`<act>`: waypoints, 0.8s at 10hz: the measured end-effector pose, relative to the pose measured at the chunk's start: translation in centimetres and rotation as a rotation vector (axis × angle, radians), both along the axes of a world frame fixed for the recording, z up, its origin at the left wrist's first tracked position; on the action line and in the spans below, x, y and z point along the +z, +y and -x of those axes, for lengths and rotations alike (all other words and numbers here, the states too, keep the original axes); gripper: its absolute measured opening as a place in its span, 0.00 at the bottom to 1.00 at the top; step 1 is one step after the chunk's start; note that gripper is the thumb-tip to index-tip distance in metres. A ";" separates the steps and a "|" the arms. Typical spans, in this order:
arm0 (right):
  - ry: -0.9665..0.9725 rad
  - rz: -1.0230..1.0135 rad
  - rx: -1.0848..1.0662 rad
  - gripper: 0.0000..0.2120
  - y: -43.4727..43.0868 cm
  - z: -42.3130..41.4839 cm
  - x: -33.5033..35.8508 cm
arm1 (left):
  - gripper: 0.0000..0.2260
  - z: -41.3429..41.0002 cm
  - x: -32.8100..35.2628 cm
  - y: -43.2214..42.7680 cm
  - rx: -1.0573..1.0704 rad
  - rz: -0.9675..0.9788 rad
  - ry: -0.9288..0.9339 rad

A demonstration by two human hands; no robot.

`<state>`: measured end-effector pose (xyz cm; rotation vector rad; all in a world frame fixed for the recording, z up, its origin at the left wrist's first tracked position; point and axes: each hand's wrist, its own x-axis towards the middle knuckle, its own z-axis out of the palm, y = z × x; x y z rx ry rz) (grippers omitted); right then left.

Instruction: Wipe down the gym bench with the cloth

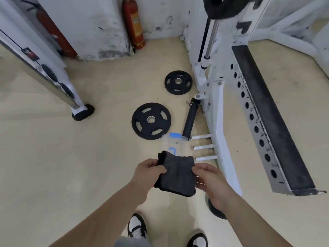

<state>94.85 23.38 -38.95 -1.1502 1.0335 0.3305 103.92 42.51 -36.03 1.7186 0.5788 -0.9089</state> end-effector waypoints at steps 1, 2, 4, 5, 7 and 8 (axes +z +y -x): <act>-0.001 -0.012 -0.060 0.08 0.4 -2.2 -9.2 | 0.05 -2.4 -10.0 -0.6 -0.041 -0.016 -0.016; -0.013 -0.018 -0.050 0.11 0.5 -4.8 -17.4 | 0.05 -5.1 -18.8 -1.1 -0.114 -0.027 -0.063; -0.026 0.134 0.046 0.15 -0.4 -10.7 -28.5 | 0.06 -9.2 -30.5 -2.9 -0.172 -0.026 -0.131; -0.055 0.249 0.065 0.13 -0.7 -13.2 -30.7 | 0.04 -10.7 -32.5 -3.9 -0.171 -0.022 -0.164; -0.058 0.282 0.021 0.14 -1.1 -13.7 -31.8 | 0.09 -12.6 -34.4 -2.9 -0.269 -0.032 -0.101; 0.025 0.359 0.055 0.15 -1.4 -13.2 -31.3 | 0.21 -12.8 -35.5 -1.7 -0.268 -0.165 -0.104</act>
